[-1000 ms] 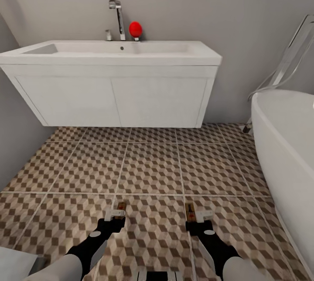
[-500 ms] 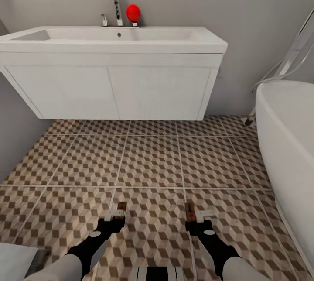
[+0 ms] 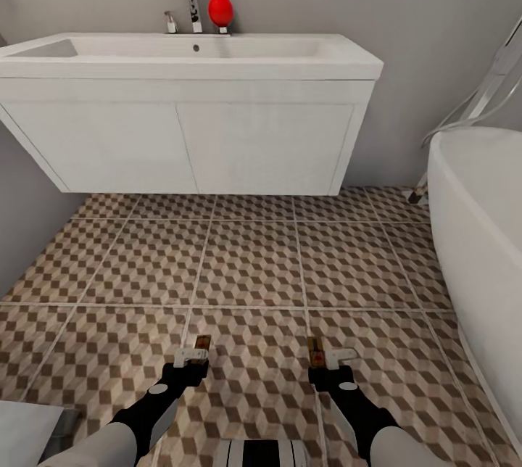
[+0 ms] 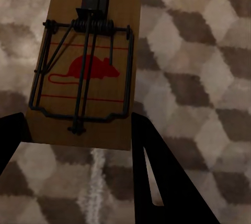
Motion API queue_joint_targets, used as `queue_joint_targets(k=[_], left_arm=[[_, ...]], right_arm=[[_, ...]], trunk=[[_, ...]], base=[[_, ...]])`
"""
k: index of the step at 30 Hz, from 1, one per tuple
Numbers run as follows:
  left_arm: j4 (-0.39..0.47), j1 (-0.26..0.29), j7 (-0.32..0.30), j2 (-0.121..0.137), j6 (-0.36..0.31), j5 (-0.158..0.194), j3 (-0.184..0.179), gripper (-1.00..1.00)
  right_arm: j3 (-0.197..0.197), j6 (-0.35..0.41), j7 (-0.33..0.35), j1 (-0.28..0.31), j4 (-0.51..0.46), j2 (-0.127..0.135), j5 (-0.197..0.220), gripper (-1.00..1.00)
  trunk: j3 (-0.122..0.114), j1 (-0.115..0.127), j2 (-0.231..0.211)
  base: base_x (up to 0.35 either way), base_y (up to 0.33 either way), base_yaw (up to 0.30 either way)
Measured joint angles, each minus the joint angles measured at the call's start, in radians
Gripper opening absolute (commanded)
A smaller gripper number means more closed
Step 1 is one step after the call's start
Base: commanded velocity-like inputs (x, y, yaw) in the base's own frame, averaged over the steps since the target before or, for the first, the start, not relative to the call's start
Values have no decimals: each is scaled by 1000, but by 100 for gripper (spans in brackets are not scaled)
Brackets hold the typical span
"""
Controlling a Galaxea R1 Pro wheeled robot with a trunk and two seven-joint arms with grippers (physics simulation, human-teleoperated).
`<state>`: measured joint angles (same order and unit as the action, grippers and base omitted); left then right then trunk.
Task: Take the four mousetraps from the cabinet in the bathroom and place them on the bathroom floor. Make sure all four end up on the same floor surface, and ensure that at least two of them are either under or directly next to the same bathroom sink.
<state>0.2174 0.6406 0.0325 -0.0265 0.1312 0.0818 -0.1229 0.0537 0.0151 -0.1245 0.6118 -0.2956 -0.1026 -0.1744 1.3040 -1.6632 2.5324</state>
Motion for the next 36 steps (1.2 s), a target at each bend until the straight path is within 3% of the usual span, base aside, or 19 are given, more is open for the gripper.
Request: queue_joint_targets(k=[13,22,33,36], left_arm=[[0,0,-1,1,0,-2,-2,-100],[0,0,-9,6,-1,0,-2,-100],[0,0,-9,8,0,0,-2,-100],[0,0,-9,8,0,0,-2,-100]], right_arm=[[1,-3,0,0,-16,23,1,-100],[3,-3,2,0,-21,53,3,-100],[3,-3,4,0,-21,54,3,-100],[3,-3,4,0,-22,54,3,-100]], trunk=[[0,0,0],[0,0,0],[42,-5,3],[43,-5,3]], base=[[0,0,0],[0,0,0],[0,0,0],[0,0,0]])
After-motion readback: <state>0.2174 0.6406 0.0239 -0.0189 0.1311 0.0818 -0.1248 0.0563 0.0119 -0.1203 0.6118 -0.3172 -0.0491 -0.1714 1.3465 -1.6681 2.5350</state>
